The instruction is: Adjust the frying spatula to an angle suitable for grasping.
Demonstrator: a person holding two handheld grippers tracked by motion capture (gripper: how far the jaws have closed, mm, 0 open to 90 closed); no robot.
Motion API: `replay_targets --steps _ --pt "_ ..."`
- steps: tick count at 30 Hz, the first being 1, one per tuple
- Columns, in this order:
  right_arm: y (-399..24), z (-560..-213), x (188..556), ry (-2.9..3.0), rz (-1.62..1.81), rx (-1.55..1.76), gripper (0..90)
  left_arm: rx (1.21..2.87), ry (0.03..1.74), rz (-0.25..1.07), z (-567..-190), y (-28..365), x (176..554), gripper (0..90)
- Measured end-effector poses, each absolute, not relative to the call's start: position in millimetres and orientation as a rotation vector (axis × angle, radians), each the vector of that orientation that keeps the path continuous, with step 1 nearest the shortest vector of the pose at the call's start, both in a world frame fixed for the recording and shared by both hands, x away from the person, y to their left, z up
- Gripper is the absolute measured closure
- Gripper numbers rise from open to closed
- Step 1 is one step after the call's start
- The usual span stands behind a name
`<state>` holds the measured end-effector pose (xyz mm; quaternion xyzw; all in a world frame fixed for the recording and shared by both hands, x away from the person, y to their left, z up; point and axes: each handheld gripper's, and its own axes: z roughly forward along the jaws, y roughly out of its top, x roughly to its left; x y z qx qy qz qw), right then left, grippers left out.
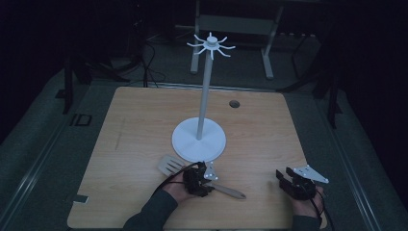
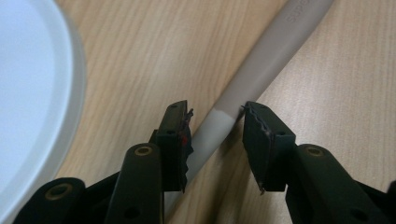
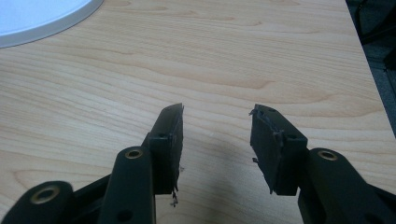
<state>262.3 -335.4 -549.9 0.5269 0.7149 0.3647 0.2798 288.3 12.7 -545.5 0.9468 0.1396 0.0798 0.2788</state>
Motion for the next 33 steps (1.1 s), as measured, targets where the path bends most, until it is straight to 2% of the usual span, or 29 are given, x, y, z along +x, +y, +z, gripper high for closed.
replay_targets --steps 12,33 --pt "-336 -550 263 1.914 0.974 1.418 53.6 2.551 0.354 0.185 -545 5 290 60.0" --pt "-336 -551 263 1.918 0.973 1.422 53.1 2.532 0.608 0.218 -540 4 315 71.1"
